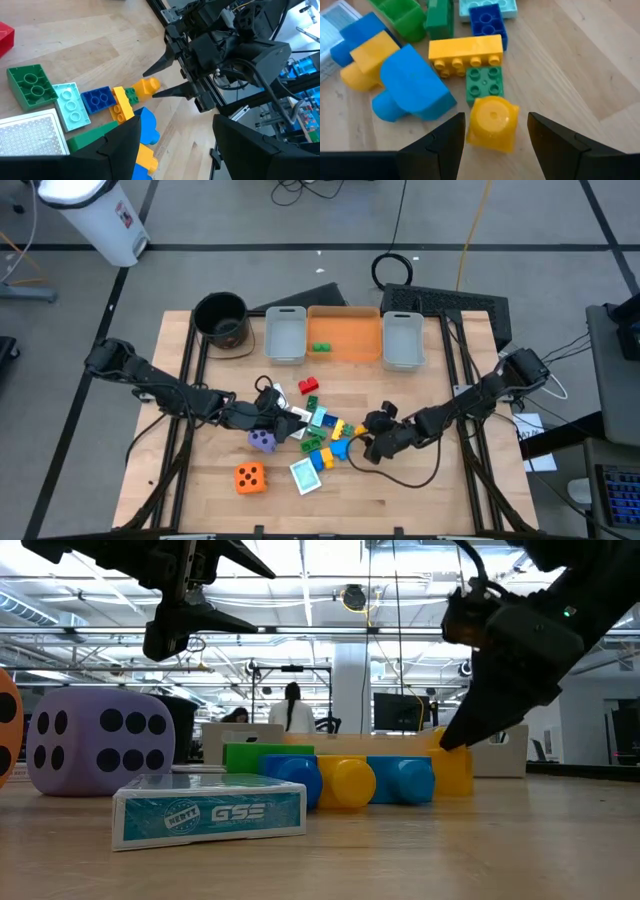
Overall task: Pick & Place Toys
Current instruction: Put the bottom left yellow game piece into the orange bin
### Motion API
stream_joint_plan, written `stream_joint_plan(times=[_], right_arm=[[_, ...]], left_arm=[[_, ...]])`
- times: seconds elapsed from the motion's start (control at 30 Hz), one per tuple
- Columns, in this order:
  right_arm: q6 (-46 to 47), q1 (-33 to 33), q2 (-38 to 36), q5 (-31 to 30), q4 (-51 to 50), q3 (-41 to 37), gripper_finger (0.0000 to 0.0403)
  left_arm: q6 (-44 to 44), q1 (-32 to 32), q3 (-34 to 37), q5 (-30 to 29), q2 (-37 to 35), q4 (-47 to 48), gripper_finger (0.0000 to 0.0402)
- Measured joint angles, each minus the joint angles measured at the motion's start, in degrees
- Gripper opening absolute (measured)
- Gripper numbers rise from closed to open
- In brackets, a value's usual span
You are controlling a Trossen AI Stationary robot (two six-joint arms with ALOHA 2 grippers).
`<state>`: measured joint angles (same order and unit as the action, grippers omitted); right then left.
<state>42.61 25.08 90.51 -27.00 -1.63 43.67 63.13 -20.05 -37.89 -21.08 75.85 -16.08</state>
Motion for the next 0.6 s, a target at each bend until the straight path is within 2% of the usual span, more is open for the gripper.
stream_joint_plan(times=[0.2, 0.6], right_arm=[[0.22, -0.02, 0.18, -0.15, 0.16, 0.02, 0.0193], [0.16, -0.02, 0.12, -0.57, 0.37, 0.10, 0.0096]], left_arm=[[0.38, 0.00, 0.00, 0.00, 0.00, 0.00, 0.0255], [0.39, 0.00, 0.00, 0.00, 0.00, 0.00, 0.0255]])
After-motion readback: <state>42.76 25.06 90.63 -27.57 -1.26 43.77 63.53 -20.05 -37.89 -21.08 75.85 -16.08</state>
